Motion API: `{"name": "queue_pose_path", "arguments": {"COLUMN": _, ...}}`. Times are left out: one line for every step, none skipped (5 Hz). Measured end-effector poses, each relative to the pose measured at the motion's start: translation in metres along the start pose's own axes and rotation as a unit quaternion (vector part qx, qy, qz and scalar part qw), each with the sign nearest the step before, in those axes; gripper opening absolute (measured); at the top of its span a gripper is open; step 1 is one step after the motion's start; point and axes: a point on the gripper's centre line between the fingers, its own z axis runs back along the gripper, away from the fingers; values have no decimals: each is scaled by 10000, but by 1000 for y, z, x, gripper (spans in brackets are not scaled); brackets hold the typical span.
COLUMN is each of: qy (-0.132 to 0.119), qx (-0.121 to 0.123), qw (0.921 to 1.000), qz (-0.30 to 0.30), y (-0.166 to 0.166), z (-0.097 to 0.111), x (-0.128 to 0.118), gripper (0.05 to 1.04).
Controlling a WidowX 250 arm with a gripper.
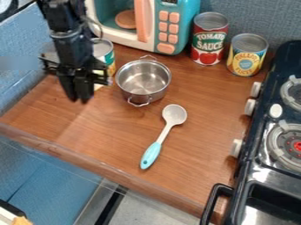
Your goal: Put the yellow cheese to the right side of the light blue Ladle
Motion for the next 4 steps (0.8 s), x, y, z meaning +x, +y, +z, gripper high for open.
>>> {"name": "queue_pose_path", "arguments": {"qy": -7, "qx": -201, "qw": 9990, "qz": -408, "y": -45, "z": 0, "x": -14, "gripper": 214}}
{"name": "queue_pose_path", "arguments": {"qy": 46, "qx": -396, "qw": 9971, "qz": -644, "y": -85, "z": -8, "x": -24, "gripper": 214}}
{"name": "queue_pose_path", "arguments": {"qy": 181, "qx": -600, "qw": 9938, "qz": -916, "y": -127, "z": -30, "x": -28, "gripper": 214}}
{"name": "queue_pose_path", "arguments": {"qy": 300, "qx": -557, "qw": 9928, "qz": -1013, "y": -148, "z": -56, "x": -24, "gripper": 214}}
